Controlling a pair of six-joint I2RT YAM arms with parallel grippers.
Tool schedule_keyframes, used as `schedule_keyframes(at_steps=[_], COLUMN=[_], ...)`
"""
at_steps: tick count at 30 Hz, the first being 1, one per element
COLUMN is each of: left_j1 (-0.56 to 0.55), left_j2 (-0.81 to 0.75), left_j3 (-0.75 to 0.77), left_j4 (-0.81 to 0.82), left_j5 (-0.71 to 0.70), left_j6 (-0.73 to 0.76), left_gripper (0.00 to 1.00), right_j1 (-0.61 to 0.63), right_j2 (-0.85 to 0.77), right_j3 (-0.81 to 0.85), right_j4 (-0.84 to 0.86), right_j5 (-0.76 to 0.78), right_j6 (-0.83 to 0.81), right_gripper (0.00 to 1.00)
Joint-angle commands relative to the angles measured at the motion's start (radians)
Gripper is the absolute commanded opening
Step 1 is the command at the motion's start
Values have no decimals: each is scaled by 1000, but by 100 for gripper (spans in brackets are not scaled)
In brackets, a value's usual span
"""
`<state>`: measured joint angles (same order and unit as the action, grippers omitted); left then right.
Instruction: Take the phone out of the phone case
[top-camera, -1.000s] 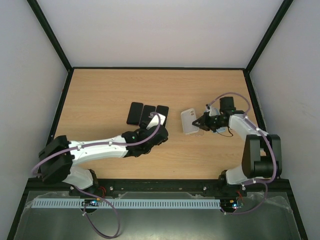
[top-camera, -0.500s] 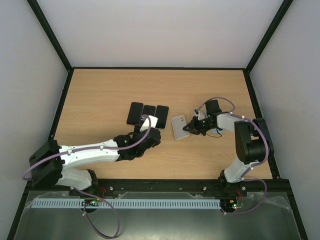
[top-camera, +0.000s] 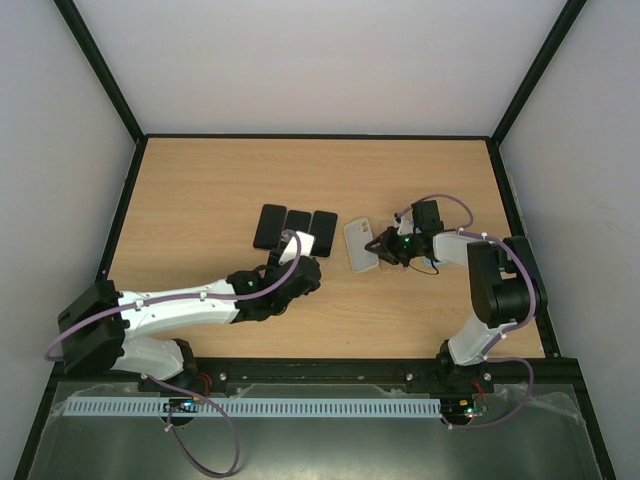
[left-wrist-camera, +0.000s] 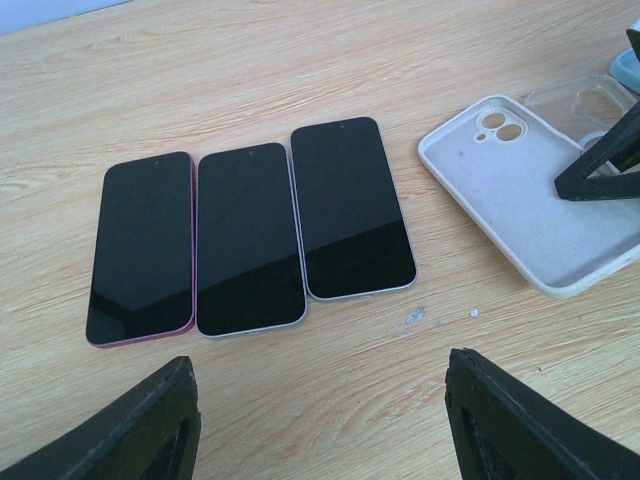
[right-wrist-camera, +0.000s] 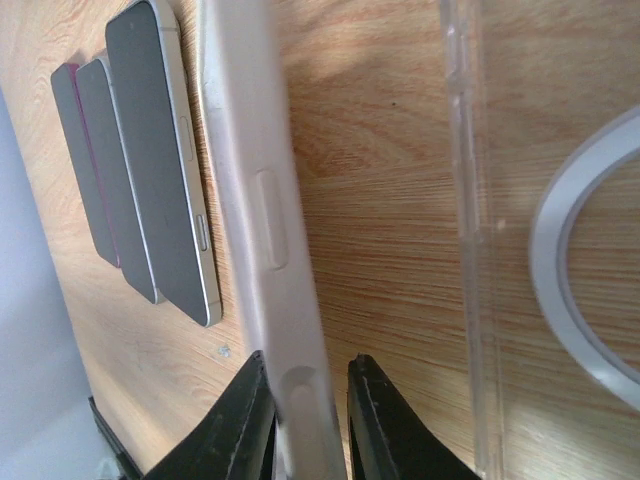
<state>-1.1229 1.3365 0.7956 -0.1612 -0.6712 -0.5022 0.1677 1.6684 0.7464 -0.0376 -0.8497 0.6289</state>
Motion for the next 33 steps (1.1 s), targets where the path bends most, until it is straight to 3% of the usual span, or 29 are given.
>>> schedule_keyframes(at_steps=[1, 9, 17, 23, 25, 27, 29, 33], left_j1=[0, 16, 144, 305, 356, 445, 493, 500], left_j2=[-38, -116, -241, -282, -290, -288, -282, -289], left_j3=[-17, 30, 122, 112, 60, 61, 63, 65], left_j4=[18, -51, -187, -142, -87, -105, -128, -143], left_j5=[1, 30, 75, 10, -26, 111, 196, 156], left_j6=[-24, 25, 110, 175, 210, 192, 167, 201], left_gripper=[66, 76, 99, 99, 100, 99, 99, 99], right_j1=[3, 3, 3, 1, 1, 1, 1, 1], right_j2=[-25, -186, -470, -726, -817, -902, -925, -830], right_j3=[6, 70, 62, -19, -84, -138, -151, -55], right_j4=[-41, -262, -276, -131, -46, -10, -26, -148], right_j5=[65, 262, 408, 459, 488, 526, 533, 536], right_j6=[-52, -187, -350, -427, -466, -476, -481, -493], right_gripper=[29, 51, 57, 74, 87, 98, 98, 98])
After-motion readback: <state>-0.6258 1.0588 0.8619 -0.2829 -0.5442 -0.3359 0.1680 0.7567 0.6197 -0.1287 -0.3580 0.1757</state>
